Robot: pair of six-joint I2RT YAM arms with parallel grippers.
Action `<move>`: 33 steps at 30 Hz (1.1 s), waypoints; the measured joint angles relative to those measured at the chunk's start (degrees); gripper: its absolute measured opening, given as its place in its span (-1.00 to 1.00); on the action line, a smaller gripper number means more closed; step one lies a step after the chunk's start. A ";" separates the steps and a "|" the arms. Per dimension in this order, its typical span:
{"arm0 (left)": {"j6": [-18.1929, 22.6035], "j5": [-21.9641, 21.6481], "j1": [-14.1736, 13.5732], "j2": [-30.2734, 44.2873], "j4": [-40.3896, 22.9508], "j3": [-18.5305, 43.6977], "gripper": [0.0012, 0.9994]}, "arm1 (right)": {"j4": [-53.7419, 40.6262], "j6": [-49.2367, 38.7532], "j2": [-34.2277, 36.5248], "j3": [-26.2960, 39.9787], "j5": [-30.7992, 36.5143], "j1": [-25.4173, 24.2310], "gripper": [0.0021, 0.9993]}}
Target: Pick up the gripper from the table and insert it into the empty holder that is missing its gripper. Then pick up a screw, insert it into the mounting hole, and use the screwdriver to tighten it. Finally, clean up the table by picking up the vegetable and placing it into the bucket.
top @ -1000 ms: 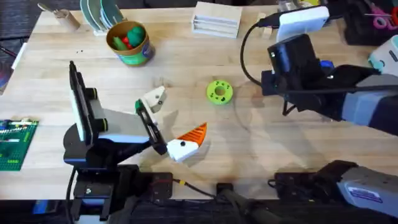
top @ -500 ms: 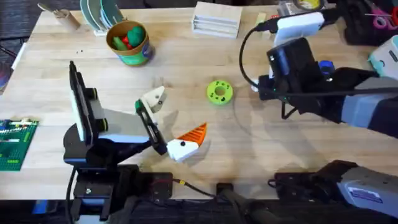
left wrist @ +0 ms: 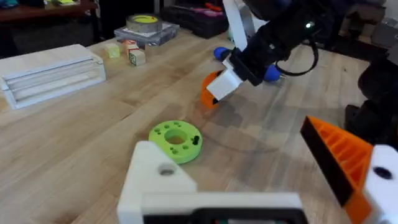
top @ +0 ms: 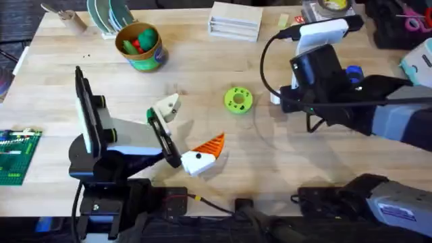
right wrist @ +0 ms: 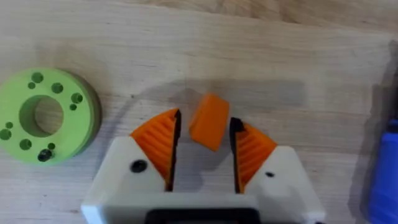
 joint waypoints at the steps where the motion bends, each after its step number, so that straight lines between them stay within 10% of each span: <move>1: 0.00 0.00 0.00 -0.02 0.00 0.00 0.98 | -0.03 0.02 -0.38 0.00 -0.02 0.00 -0.01; 7: 0.02 0.00 0.00 0.00 0.00 0.00 0.99 | -1.42 0.19 -3.26 0.00 -0.19 0.00 0.96; 24: 0.02 0.00 0.00 0.00 0.00 0.00 0.98 | -10.64 1.75 -8.59 0.56 -9.63 0.00 0.99; 33: 0.11 0.00 0.00 0.00 0.00 0.00 0.99 | -27.79 5.22 -8.67 14.44 -9.97 0.00 0.99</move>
